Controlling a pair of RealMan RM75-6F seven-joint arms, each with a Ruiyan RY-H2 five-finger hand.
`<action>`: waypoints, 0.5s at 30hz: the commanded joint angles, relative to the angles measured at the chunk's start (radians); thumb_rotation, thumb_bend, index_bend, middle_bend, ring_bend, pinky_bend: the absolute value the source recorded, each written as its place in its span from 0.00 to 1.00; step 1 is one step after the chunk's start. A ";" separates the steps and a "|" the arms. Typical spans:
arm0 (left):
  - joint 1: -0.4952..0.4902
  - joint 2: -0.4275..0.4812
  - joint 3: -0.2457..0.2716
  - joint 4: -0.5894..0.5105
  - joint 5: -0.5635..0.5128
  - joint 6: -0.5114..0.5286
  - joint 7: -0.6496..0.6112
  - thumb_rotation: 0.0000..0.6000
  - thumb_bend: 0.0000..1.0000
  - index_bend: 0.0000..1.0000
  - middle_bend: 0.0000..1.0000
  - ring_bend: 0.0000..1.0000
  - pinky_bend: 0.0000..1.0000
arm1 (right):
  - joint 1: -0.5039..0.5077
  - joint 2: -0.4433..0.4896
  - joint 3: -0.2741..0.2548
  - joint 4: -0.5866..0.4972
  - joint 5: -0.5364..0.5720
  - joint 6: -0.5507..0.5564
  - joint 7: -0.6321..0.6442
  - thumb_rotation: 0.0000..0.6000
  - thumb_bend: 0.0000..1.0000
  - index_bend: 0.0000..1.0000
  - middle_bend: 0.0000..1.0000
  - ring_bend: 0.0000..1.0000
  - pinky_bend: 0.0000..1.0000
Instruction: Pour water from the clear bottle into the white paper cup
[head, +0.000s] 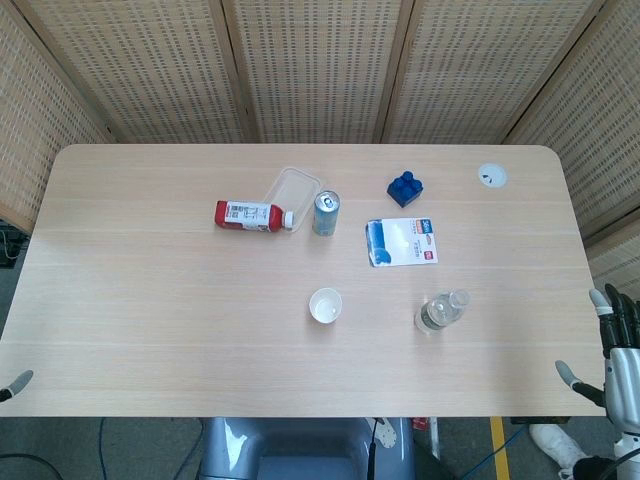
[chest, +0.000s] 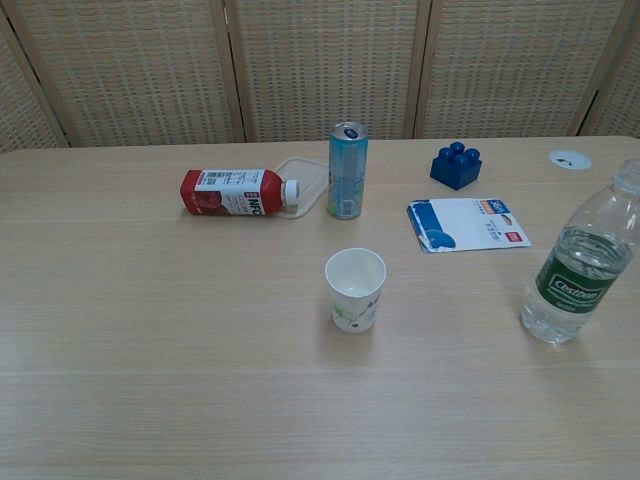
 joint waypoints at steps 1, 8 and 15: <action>0.001 -0.001 0.001 0.001 0.002 0.001 -0.001 1.00 0.11 0.00 0.00 0.00 0.00 | 0.001 0.001 0.000 0.001 0.003 -0.004 0.004 1.00 0.00 0.00 0.00 0.00 0.00; -0.002 -0.002 0.000 0.003 -0.001 -0.004 -0.003 1.00 0.11 0.00 0.00 0.00 0.00 | 0.020 0.001 0.005 0.030 0.002 -0.033 0.060 1.00 0.00 0.00 0.00 0.00 0.00; -0.010 0.003 -0.004 -0.007 -0.004 -0.016 -0.004 1.00 0.09 0.00 0.00 0.00 0.00 | 0.102 0.030 0.041 0.126 0.122 -0.235 0.358 1.00 0.00 0.00 0.00 0.00 0.00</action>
